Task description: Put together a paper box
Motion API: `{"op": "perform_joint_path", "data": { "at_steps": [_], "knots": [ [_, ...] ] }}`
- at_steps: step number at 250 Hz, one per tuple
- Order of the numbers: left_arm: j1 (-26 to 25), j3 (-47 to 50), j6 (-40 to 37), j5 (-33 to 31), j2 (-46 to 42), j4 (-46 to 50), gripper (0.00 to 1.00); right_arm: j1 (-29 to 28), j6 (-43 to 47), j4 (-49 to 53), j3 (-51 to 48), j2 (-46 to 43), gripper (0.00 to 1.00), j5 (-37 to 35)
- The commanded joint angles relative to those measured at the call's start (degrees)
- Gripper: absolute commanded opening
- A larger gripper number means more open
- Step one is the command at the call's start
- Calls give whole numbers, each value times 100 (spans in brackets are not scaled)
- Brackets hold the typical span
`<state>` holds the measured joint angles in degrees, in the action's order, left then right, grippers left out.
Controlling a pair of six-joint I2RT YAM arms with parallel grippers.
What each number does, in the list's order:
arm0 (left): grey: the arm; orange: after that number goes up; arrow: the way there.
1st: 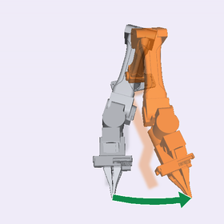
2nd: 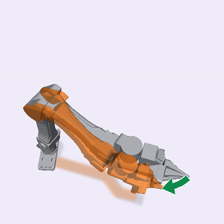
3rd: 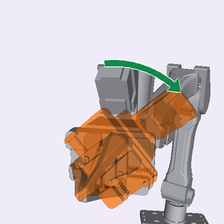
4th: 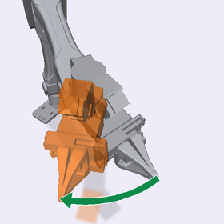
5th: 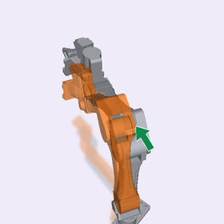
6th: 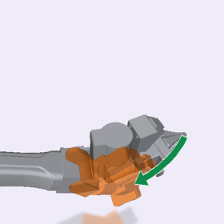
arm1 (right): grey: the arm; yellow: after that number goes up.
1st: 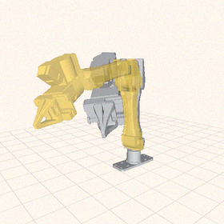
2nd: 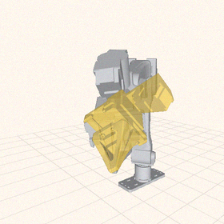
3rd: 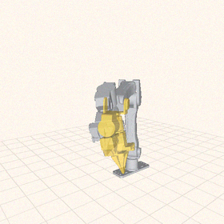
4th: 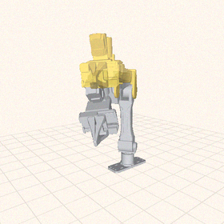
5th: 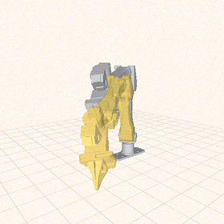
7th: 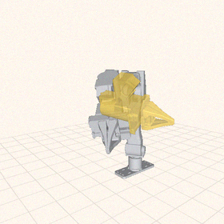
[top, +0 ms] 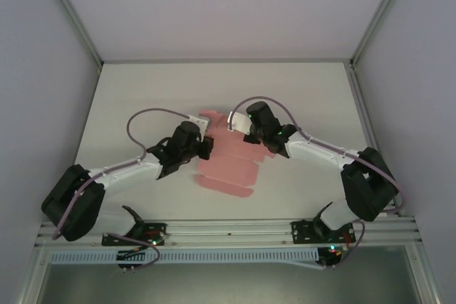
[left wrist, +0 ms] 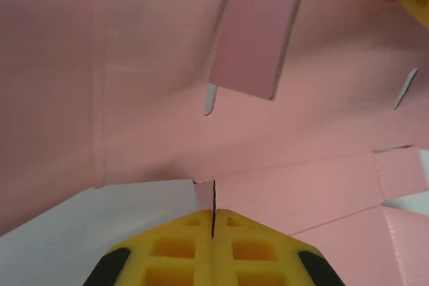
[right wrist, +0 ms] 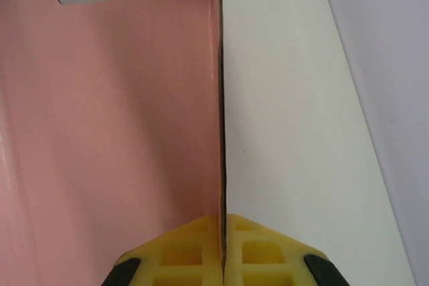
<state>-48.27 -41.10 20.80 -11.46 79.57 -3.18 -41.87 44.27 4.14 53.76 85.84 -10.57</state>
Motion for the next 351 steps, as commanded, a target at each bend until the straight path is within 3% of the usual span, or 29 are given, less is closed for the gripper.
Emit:
{"op": "perform_joint_path", "data": {
  "at_steps": [1,70,91,101,139,153,207,230,258,299,351],
  "knots": [
    [-522,-566,-367,-1251,391,120,0,-269,-144,-149,143,60,0,206],
    [-1062,-1025,-141,-1689,1213,-184,0,-471,-143,-326,9,-7,0,218],
    [-1068,-970,-15,-1685,1245,-365,0,-497,-140,-371,-63,-55,0,198],
    [-1079,-962,-64,-1649,1224,-417,9,-498,-161,-411,-102,-74,0,201],
    [-986,-603,6,-1406,836,-733,6,-481,-53,-472,-164,-114,0,-73],
    [-873,-416,71,-1285,627,-775,12,-441,-31,-487,-181,-133,0,-178],
    [-271,142,308,-704,-324,-382,60,-174,179,-415,-278,-275,0,-173],
    [-147,287,276,-523,-847,-172,68,-120,360,-409,-256,-246,0,-319],
    [-25,330,275,-574,-1435,132,99,-94,569,-560,-180,-169,0,-498],
    [846,323,749,-472,-1935,611,100,-201,1292,-1367,-298,-45,0,-667],
    [1860,434,891,-208,-1922,603,100,-469,2502,-2860,-366,447,0,-1727]
  ]
}}
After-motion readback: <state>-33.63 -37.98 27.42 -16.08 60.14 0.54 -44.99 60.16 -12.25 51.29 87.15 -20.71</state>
